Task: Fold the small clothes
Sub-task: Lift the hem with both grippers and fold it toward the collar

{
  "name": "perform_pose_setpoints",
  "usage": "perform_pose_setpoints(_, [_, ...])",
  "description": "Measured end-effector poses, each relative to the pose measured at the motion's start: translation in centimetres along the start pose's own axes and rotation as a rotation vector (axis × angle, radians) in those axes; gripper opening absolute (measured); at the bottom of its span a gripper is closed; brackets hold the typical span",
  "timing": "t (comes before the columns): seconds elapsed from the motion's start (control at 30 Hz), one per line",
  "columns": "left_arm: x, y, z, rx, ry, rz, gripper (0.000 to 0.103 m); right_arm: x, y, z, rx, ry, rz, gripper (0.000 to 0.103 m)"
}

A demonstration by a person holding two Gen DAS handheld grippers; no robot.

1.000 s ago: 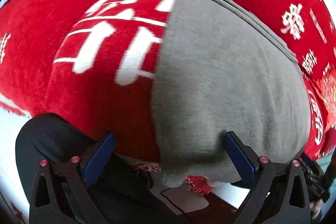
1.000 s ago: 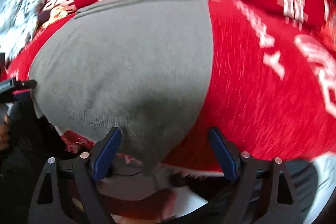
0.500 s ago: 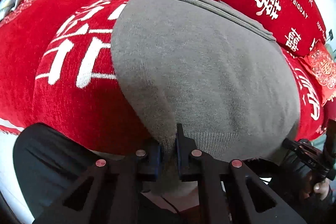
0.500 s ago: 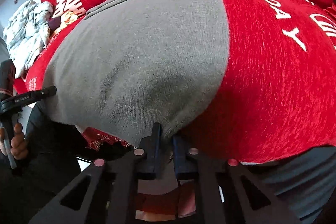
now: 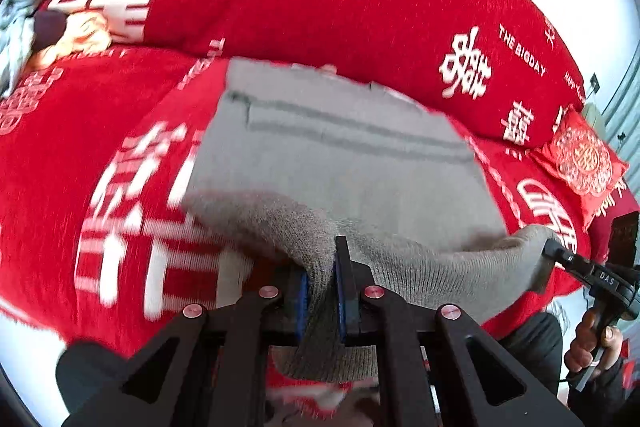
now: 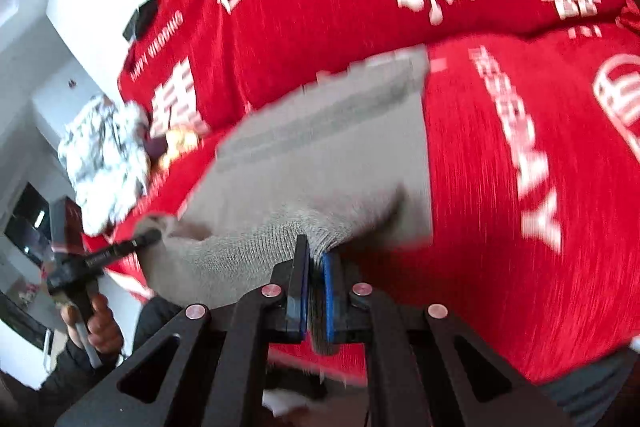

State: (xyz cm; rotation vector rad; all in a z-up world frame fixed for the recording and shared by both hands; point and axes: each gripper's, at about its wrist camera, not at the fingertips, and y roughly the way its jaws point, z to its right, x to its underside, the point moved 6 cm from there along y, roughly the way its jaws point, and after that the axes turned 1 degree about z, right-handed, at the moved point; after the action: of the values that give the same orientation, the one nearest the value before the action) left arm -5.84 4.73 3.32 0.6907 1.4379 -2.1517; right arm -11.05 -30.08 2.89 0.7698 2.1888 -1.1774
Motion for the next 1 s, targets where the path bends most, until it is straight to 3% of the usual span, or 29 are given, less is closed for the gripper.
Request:
perform_pose_setpoints(0.17, [-4.3, 4.4, -1.1, 0.009, -0.074, -0.024, 0.013, -4.6, 4.1, 0.7, 0.022, 0.053, 0.017, 0.007])
perform_pose_setpoints(0.33, [-5.7, 9.2, -3.7, 0.019, -0.194, -0.121, 0.013, -6.2, 9.7, 3.4, 0.097, 0.110, -0.061, 0.007])
perform_pose_setpoints(0.4, [-5.6, 10.3, -4.6, 0.024, -0.243, -0.174, 0.025, -6.0, 11.4, 4.3, 0.114, 0.128, -0.099, 0.008])
perform_pose_setpoints(0.47, [-5.4, 10.5, -4.9, 0.090, -0.288, -0.197, 0.055, -5.8, 11.8, 4.8, 0.113, 0.156, -0.118, 0.010])
perform_pose_setpoints(0.5, [-5.4, 10.1, -4.7, 0.122, -0.298, -0.187, 0.064, -5.8, 11.7, 5.0, 0.099, 0.168, -0.121, 0.010])
perform_pose_setpoints(0.57, [-5.6, 8.9, -4.7, 0.122, -0.298, -0.148, 0.098, -5.7, 11.1, 5.1, 0.083, 0.167, -0.114, 0.022])
perform_pose_setpoints(0.6, [-5.7, 8.2, -4.7, 0.103, -0.292, -0.124, 0.102, -5.6, 10.7, 5.1, 0.088, 0.157, -0.108, 0.026])
perform_pose_setpoints(0.67, [-6.0, 6.8, -4.4, 0.112, -0.268, -0.088, 0.102, -5.5, 9.5, 5.1, 0.096, 0.137, -0.081, 0.057])
perform_pose_setpoints(0.7, [-5.9, 6.6, -4.3, 0.123, -0.265, -0.088, 0.102, -5.4, 9.0, 5.1, 0.098, 0.131, -0.064, 0.062])
perform_pose_setpoints(0.83, [-4.6, 6.1, -3.7, 0.148, -0.266, -0.105, 0.102, -5.1, 8.1, 5.2, 0.085, 0.131, -0.053, 0.064])
perform_pose_setpoints(1.0, [-3.6, 7.4, -1.6, 0.110, -0.216, -0.145, 0.102, -4.3, 9.3, 4.7, 0.049, 0.143, -0.087, 0.064])
